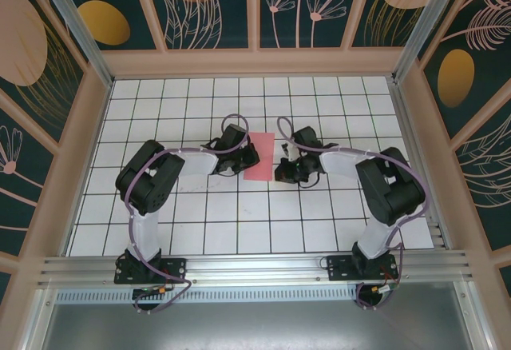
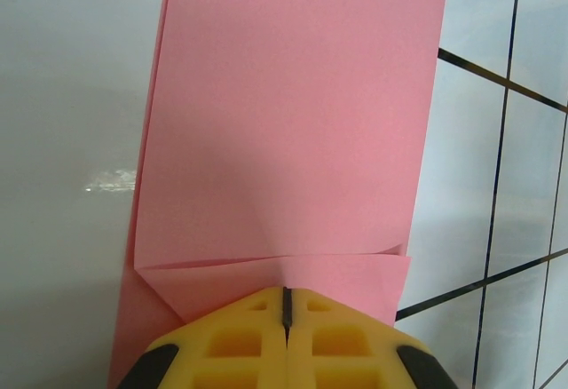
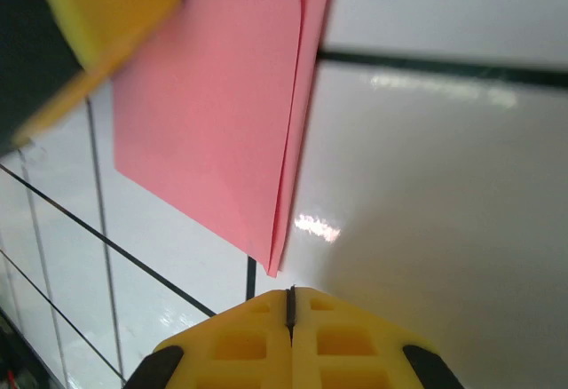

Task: Fold a paper plane with a square sheet of paper (pick it up from the middle)
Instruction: Fold the triangle a second time at the center of the table, then turn over the paper at the center of the table.

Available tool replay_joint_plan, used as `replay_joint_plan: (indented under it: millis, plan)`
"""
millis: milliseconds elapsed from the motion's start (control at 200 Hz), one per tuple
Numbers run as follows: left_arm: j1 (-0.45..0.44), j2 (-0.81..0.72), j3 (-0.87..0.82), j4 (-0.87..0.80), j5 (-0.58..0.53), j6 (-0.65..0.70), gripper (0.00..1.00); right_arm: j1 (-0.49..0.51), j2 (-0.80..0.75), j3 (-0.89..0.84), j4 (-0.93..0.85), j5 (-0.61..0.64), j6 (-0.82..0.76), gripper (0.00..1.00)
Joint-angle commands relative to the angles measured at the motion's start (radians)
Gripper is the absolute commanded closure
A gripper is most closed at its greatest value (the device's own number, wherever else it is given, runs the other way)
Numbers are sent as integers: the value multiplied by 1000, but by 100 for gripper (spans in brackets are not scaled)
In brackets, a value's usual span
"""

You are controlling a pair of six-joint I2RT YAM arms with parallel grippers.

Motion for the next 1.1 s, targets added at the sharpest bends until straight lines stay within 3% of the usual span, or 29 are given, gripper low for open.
replay_joint_plan:
  millis: [0, 200, 626, 791, 946, 1096]
  plan:
    - [7, -19, 32, -30, 24, 15, 92, -45, -66, 17, 49, 19, 56, 89]
    - [7, -100, 23, -1, 12, -16, 83, -57, 32, 114, 76, 10, 54, 81]
    - [6, -134, -127, 102, 16, -108, 78, -40, 195, 246, 56, -12, 11, 69]
    - [7, -111, -120, 107, 24, -117, 74, -39, 213, 254, 66, -27, 6, 71]
    - [7, -101, -122, 106, 26, -120, 71, -41, 227, 257, 66, -20, 9, 87]
    - [6, -101, -125, 110, 28, -119, 67, -50, 225, 246, 72, -11, 17, 91]
